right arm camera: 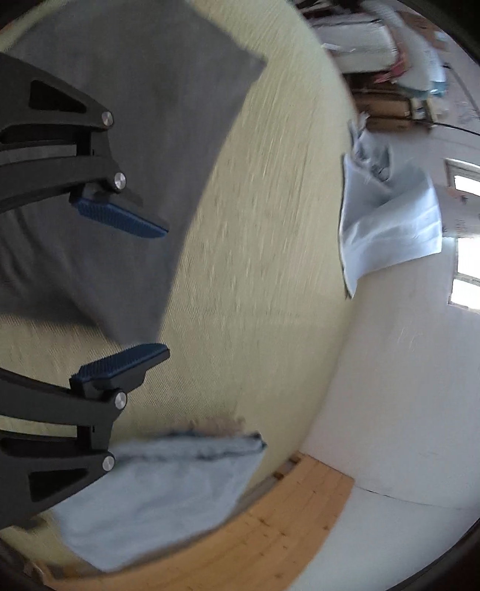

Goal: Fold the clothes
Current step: 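Lay the folded edge down and open both grippers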

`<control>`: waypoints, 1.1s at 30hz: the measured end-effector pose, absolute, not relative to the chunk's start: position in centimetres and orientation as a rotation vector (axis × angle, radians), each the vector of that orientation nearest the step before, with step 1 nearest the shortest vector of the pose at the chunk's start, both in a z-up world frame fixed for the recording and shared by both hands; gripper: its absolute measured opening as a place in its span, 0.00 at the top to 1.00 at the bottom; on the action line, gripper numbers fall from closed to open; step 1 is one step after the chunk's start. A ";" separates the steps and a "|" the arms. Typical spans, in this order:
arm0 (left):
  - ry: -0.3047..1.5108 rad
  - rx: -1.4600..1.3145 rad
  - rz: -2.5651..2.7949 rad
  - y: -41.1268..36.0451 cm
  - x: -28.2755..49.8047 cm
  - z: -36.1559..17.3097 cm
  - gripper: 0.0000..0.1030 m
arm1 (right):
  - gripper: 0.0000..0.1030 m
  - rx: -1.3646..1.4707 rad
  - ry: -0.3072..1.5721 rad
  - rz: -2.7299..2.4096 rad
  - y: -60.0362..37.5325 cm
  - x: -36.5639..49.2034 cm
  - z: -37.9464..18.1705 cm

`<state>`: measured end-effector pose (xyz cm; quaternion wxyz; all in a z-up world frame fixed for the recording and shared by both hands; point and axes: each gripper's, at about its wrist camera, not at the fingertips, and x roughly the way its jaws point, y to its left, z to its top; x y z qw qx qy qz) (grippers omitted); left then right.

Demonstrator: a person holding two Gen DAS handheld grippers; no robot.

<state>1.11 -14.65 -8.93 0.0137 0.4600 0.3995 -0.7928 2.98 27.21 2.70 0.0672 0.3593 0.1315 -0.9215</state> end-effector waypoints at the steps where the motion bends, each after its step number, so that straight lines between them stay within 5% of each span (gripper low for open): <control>1: 1.268 1.445 -2.453 -14.6 2.4 -9.3 0.21 | 0.37 1.075 0.362 -2.766 26.6 3.8 2.7; 11: 1.555 1.524 -2.275 -14.3 9.6 -12.5 0.21 | 0.35 0.945 0.170 -2.643 19.7 10.7 4.5; 33: 1.600 1.514 -2.241 -12.8 11.1 -12.1 0.21 | 0.34 0.939 0.247 -2.482 12.8 17.4 2.7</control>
